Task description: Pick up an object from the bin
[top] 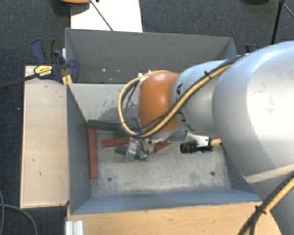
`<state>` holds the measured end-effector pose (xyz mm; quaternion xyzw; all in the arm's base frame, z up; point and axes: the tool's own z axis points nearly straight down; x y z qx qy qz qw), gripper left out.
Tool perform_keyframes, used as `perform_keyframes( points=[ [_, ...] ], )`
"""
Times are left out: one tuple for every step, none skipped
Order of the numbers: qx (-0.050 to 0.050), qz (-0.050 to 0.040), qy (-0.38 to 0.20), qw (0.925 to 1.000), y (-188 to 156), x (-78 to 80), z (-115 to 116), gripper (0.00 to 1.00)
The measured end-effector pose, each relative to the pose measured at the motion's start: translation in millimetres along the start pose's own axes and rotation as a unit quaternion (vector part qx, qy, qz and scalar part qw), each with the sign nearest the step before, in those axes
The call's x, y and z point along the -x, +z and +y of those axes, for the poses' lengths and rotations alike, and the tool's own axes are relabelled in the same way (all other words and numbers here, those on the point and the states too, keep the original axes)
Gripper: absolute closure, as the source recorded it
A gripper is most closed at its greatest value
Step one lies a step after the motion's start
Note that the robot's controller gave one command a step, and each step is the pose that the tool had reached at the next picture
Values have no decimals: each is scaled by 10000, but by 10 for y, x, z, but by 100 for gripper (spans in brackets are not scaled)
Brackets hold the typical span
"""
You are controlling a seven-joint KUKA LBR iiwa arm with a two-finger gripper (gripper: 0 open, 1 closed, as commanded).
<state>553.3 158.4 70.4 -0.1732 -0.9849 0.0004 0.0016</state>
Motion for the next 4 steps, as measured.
perform_keyframes(
  points=[
    [1, 0, 3, 10000, 0, 0, 1, 100],
    [-2, 3, 6, 10000, -41, -9, -6, 100],
    [-5, 8, 8, 10000, -221, -13, -9, 100],
    [4, -7, 9, 10000, -354, -3, -3, 100]
  ],
)
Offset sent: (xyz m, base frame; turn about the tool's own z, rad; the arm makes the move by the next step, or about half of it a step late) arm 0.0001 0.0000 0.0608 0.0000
